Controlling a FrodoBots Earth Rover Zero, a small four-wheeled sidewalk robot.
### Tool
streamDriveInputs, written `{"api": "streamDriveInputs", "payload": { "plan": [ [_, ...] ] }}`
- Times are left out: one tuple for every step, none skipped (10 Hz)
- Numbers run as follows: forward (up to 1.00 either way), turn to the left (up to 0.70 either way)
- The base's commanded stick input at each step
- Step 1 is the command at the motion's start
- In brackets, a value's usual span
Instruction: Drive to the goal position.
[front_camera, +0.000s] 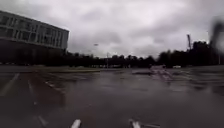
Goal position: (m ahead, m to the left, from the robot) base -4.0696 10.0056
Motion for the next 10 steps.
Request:
{"api": "streamDriveInputs", "payload": {
  "plan": [
    [1.00,0.40],
    [1.00,0.40],
    [1.00,0.40],
    [1.00,0.40],
    [1.00,0.40],
    [1.00,0.40],
    [1.00,0.40],
    [1.00,0.40],
    [1.00,0.40],
    [1.00,0.40]
  ]
}}
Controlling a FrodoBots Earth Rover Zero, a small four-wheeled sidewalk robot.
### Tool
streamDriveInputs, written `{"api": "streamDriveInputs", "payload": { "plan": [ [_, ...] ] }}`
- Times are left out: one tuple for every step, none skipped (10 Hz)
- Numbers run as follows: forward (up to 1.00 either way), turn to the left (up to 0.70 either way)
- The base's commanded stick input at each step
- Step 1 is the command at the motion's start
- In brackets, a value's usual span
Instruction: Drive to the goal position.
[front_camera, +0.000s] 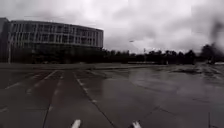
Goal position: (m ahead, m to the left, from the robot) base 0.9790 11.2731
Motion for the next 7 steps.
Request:
{"api": "streamDriveInputs", "payload": {
  "plan": [
    [1.00,0.40],
    [1.00,0.40],
    [1.00,0.40],
    [1.00,0.40],
    [1.00,0.40],
    [1.00,0.40],
    [1.00,0.40]
  ]
}}
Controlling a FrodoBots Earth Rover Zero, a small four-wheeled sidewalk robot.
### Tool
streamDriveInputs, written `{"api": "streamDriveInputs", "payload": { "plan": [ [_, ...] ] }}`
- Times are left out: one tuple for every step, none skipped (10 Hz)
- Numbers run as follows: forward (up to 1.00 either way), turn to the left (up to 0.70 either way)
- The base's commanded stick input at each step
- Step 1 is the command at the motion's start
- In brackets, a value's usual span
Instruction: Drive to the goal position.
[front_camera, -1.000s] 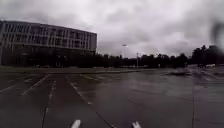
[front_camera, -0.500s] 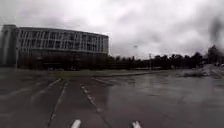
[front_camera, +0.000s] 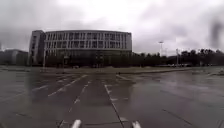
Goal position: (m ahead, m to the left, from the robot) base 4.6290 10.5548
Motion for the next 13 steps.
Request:
{"api": "streamDriveInputs", "payload": {
  "plan": [
    [1.00,0.40],
    [1.00,0.40],
    [1.00,0.40],
    [1.00,0.40],
    [1.00,0.40],
    [1.00,0.40],
    [1.00,0.40],
    [1.00,0.40],
    [1.00,0.40],
    [1.00,0.40],
    [1.00,0.40],
    [1.00,0.40],
    [1.00,0.40]
  ]
}}
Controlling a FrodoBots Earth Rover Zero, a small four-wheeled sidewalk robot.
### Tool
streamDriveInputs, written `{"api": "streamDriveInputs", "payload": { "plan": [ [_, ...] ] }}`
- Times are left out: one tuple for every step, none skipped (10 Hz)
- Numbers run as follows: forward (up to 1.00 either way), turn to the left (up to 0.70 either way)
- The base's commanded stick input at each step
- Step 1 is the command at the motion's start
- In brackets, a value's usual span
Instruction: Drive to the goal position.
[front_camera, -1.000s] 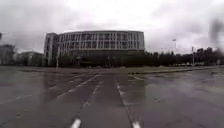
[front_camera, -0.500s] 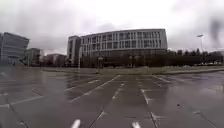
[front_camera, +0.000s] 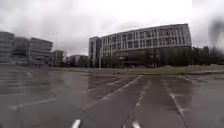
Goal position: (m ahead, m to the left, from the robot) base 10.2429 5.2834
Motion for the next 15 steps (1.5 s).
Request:
{"api": "streamDriveInputs", "payload": {
  "plan": [
    [1.00,0.40],
    [1.00,0.40],
    [1.00,0.40],
    [1.00,0.40],
    [1.00,0.40],
    [1.00,0.40],
    [1.00,0.40],
    [1.00,0.35],
    [1.00,0.25],
    [1.00,0.00],
    [1.00,0.00],
    [1.00,0.00],
    [1.00,0.00],
    [1.00,0.22],
    [1.00,0.39]
  ]
}}
